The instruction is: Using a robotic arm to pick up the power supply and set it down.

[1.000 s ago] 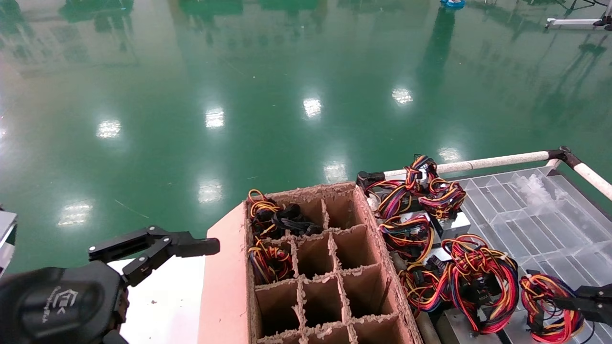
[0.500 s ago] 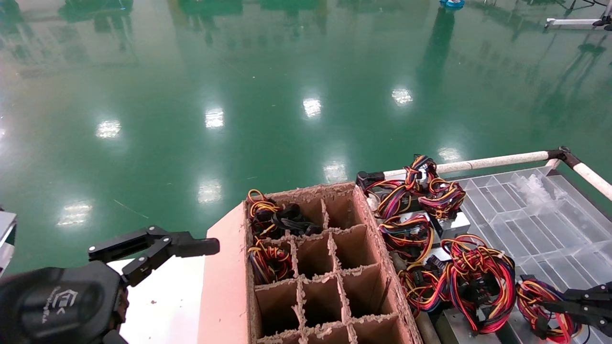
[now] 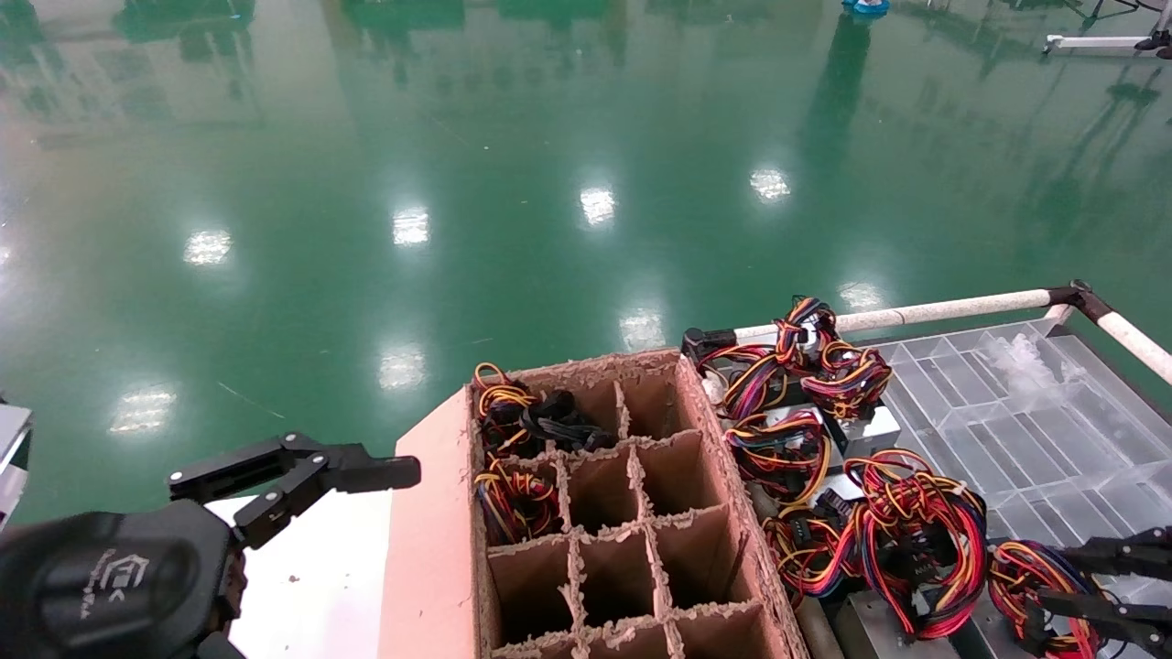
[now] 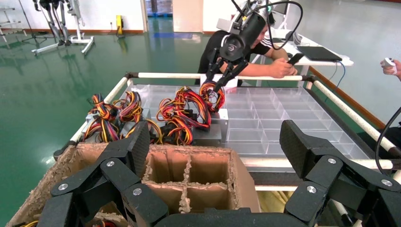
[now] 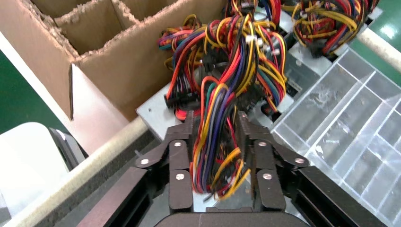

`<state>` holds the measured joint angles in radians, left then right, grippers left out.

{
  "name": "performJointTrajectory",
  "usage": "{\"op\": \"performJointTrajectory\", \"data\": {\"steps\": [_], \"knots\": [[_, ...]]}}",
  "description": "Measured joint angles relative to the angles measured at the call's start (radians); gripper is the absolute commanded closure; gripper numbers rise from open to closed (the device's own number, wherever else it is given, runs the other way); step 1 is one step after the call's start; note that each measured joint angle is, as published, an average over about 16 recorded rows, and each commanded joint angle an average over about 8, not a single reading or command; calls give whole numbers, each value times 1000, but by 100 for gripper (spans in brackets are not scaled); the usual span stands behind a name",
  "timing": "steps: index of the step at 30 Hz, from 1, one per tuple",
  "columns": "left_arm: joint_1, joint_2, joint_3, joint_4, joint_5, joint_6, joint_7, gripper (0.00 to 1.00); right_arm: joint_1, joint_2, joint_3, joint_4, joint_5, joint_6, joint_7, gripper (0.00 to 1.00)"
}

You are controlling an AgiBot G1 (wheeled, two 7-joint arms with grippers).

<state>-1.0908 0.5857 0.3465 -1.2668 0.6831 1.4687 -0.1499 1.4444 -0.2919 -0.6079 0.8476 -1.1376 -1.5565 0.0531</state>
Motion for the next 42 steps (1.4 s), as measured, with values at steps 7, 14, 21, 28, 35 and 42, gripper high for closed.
{"op": "performJointTrajectory", "data": {"steps": [7, 14, 21, 28, 35, 42], "knots": [[0, 0, 0, 0, 0, 0, 0, 0, -12, -25, 13, -6, 71, 8, 5, 0], [0, 0, 0, 0, 0, 0, 0, 0, -31, -53, 36, -16, 149, 20, 3, 0], [0, 0, 0, 1, 0, 0, 0, 0, -57, -81, 68, -1, 204, 29, 4, 0], [0, 0, 0, 1, 0, 0, 0, 0, -94, -109, 99, 50, 229, 33, 18, 0], [0, 0, 0, 1, 0, 0, 0, 0, -133, -139, 132, 106, 254, 37, 35, 0], [0, 0, 1, 1, 0, 0, 0, 0, -173, -170, 165, 161, 280, 41, 51, 0]]}}
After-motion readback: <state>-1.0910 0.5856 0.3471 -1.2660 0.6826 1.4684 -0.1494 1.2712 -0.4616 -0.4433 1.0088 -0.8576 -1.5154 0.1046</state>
